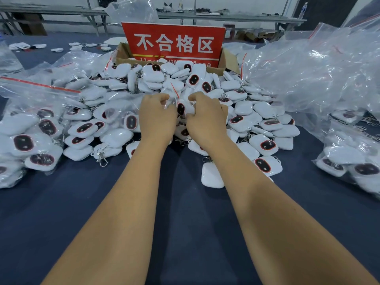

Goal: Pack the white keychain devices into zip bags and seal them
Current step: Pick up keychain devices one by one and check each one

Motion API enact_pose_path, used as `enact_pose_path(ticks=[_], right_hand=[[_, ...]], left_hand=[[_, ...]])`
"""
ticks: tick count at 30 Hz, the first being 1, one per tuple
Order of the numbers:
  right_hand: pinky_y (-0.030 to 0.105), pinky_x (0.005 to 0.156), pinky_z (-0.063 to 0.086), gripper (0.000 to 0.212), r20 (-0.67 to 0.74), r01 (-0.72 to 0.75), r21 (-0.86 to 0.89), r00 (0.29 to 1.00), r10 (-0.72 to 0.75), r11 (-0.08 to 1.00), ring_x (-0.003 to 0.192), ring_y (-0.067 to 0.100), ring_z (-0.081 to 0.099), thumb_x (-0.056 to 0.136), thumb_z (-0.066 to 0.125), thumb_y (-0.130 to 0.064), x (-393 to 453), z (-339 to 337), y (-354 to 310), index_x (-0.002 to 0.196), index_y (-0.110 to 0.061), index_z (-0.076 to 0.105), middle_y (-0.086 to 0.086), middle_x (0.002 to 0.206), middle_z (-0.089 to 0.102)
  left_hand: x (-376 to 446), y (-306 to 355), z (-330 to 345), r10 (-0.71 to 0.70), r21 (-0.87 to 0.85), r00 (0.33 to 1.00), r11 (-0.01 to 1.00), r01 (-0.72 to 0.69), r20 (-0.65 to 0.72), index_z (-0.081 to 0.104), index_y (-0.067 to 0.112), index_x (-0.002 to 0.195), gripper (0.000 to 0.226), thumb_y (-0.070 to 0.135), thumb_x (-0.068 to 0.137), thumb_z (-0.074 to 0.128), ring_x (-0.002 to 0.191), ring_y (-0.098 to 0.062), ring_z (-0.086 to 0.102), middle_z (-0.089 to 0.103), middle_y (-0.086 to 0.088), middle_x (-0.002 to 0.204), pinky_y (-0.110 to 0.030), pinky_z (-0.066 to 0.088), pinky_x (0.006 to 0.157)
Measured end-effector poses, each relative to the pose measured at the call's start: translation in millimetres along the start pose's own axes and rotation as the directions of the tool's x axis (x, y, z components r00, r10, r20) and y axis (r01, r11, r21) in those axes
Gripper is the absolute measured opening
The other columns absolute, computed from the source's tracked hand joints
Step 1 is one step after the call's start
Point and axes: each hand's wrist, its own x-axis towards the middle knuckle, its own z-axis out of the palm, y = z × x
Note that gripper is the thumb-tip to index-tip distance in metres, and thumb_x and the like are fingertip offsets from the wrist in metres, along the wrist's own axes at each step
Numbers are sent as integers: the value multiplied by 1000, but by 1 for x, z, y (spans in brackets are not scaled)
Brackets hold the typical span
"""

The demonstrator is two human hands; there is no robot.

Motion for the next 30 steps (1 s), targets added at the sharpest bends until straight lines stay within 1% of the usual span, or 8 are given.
enact_pose_path(ticks=[2, 5, 8, 12, 17, 22, 25, 30], right_hand=[[33, 95, 27, 35, -53, -10, 89, 999, 14, 996, 114, 25, 51, 93, 52, -7, 2, -2, 1, 127, -13, 56, 6, 124, 56], [27, 85, 43, 26, -82, -25, 487, 994, 74, 873, 97, 13, 56, 92, 53, -4, 0, -9, -6, 112, -20, 59, 0, 114, 59], [38, 76, 57, 29, 35, -95, 738, 994, 102, 668, 84, 16, 65, 92, 55, -2, -2, -13, -13, 93, -31, 52, 1, 99, 67], [24, 62, 54, 21, 186, -189, 719, 980, 77, 669, 71, 9, 65, 92, 59, -5, -2, -10, -12, 102, -23, 54, 5, 93, 72], [34, 81, 57, 25, 238, -239, 749, 967, 86, 617, 86, 18, 67, 93, 57, -2, -1, -9, -10, 111, -19, 57, 11, 105, 71], [48, 87, 58, 27, 217, -249, 738, 968, 129, 627, 96, 29, 70, 95, 51, 0, 0, -7, -8, 114, -18, 58, 12, 105, 72], [48, 86, 58, 26, 209, -247, 750, 969, 136, 613, 93, 30, 70, 94, 52, 1, 0, -7, -8, 106, -21, 58, 13, 101, 72], [40, 77, 59, 26, 208, -241, 762, 970, 124, 602, 83, 26, 69, 93, 55, 2, 1, -7, -6, 101, -23, 58, 12, 96, 73]], left_hand=[[0, -1, 0, -19, 19, 1000, 1000, 19, -12, 67, 12, 115, 29, 11, 89, 53, 104, -17, 56, 60, -4, 116, -31, 46, 92], [-2, 0, -1, 1, 56, 1000, 998, -1, 2, 72, 11, 101, 25, 9, 87, 52, 76, -11, 56, 64, 1, 88, -16, 41, 64], [-4, 2, 0, -35, 49, 999, 998, 34, 7, 73, 15, 90, 26, 8, 86, 49, 73, -15, 58, 67, 1, 77, -23, 40, 60], [-4, 6, -3, -86, -157, 996, 984, 89, 27, 66, 24, 69, 33, 4, 85, 44, 58, 1, 54, 62, 12, 63, -15, 41, 54], [-4, 12, -2, -220, -437, 973, 870, 229, 71, 55, 10, 72, 14, 12, 85, 51, 65, -19, 43, 49, -10, 70, -33, 39, 64], [-7, 11, 0, -191, -412, 969, 879, 240, 156, 58, 14, 70, 16, 19, 84, 52, 73, -21, 51, 56, -9, 74, -42, 47, 72], [-9, 11, 1, -183, -416, 968, 877, 241, 173, 60, 13, 69, 18, 23, 82, 53, 75, -20, 55, 61, -5, 76, -46, 53, 79], [-10, 11, 2, -168, -464, 971, 855, 230, 171, 54, -7, 79, 34, 27, 76, 52, 72, -21, 49, 55, -10, 76, -39, 45, 69]])
